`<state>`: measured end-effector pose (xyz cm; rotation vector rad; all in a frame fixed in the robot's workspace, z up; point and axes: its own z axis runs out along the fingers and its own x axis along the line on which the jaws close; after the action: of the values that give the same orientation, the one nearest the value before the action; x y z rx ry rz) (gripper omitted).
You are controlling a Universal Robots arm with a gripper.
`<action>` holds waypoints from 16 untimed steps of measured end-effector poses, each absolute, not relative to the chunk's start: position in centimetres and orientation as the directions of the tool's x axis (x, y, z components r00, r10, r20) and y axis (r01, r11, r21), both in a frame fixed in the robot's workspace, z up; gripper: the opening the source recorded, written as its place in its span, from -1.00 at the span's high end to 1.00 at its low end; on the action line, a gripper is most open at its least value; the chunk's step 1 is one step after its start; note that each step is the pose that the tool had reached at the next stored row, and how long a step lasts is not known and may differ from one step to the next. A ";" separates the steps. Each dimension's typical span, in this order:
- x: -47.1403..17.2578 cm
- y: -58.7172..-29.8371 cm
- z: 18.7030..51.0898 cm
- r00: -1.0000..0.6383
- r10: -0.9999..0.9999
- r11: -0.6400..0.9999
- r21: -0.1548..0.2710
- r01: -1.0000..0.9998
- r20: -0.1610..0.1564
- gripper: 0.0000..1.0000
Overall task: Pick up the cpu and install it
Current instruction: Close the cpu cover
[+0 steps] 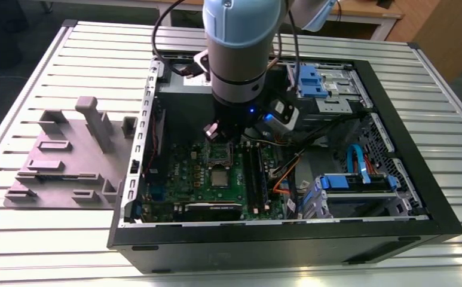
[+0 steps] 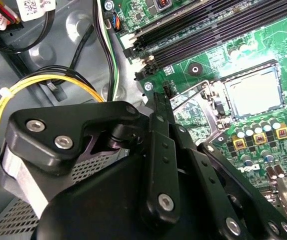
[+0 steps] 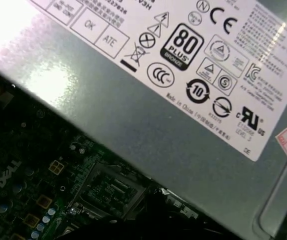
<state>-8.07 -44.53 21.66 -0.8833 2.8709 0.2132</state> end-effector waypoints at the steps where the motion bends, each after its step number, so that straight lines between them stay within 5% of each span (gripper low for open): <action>1: -8.1 -44.6 21.7 -0.820 -0.548 0.819 0.096 -0.566 -0.165 0.80; 16: -7.9 -44.9 21.7 -0.829 -0.535 0.828 0.096 -0.553 -0.166 0.80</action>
<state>-7.94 -44.94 21.72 -0.8599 2.8762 0.2112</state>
